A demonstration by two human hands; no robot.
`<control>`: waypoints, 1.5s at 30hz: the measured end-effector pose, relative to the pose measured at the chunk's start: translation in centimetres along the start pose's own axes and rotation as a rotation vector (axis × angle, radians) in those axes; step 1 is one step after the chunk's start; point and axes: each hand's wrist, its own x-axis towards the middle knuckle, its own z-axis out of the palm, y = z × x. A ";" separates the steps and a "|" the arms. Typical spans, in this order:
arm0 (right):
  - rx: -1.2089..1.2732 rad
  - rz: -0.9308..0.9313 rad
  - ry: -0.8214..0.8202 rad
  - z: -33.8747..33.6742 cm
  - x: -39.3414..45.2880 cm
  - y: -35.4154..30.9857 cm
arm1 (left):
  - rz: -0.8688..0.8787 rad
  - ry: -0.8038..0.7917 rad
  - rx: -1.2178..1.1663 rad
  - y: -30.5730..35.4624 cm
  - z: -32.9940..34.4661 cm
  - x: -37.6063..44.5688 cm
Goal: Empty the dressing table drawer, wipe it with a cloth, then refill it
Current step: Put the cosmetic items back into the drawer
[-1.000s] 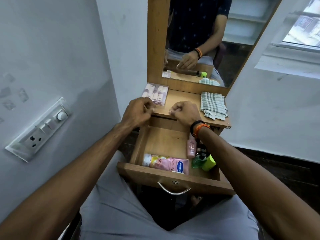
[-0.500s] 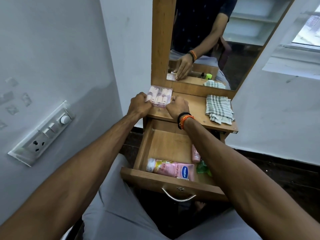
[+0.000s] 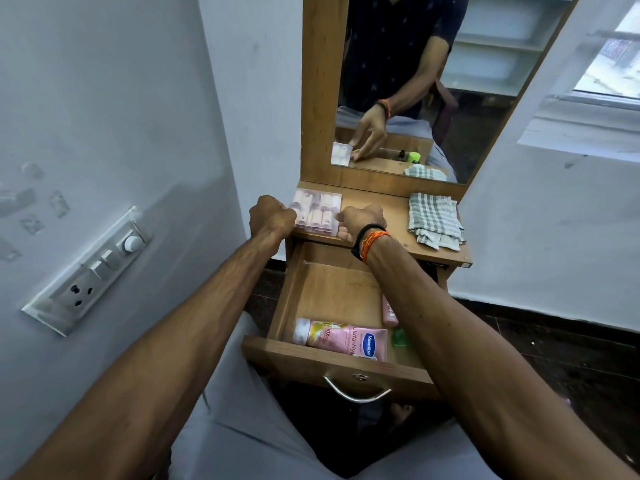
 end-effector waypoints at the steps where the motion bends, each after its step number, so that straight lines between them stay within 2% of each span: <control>1: 0.003 0.001 -0.002 -0.2 -0.5 -0.2 | -0.023 -0.014 -0.031 0.0 -0.1 -0.1; 5: 0.018 0.019 -0.035 -1.3 -1.6 -0.2 | -0.104 -0.087 -0.218 -0.3 -0.4 -0.5; 9: 0.139 0.063 -0.125 -3.0 -2.4 0.5 | -0.196 -0.265 -0.496 -0.9 -1.7 -1.6; 14: 0.252 0.110 -0.220 -5.3 -5.5 1.6 | -0.255 -0.424 -0.579 -1.8 -3.3 -4.0; 17: 0.279 0.118 -0.246 -6.2 -6.9 2.4 | -0.251 -0.475 -0.552 -2.3 -3.7 -5.3; 22: 0.168 0.129 -0.341 -7.7 -8.0 3.7 | -0.245 -0.557 -0.457 -3.2 -4.4 -7.4; 29: 0.065 0.136 -0.394 -8.7 -9.5 6.2 | -0.178 -0.504 -0.213 -4.6 -3.6 -9.2; 34: 0.009 0.230 -0.339 -7.5 -7.8 8.6 | -0.106 -0.454 -0.074 -5.8 -1.8 -10.0; 39: -0.036 0.232 -0.286 -6.5 -6.3 9.7 | 0.005 -0.482 0.134 -5.3 0.0 -10.6; 45: -0.176 0.175 -0.233 -5.9 -4.5 9.9 | 0.070 -0.527 0.213 -4.5 1.5 -11.5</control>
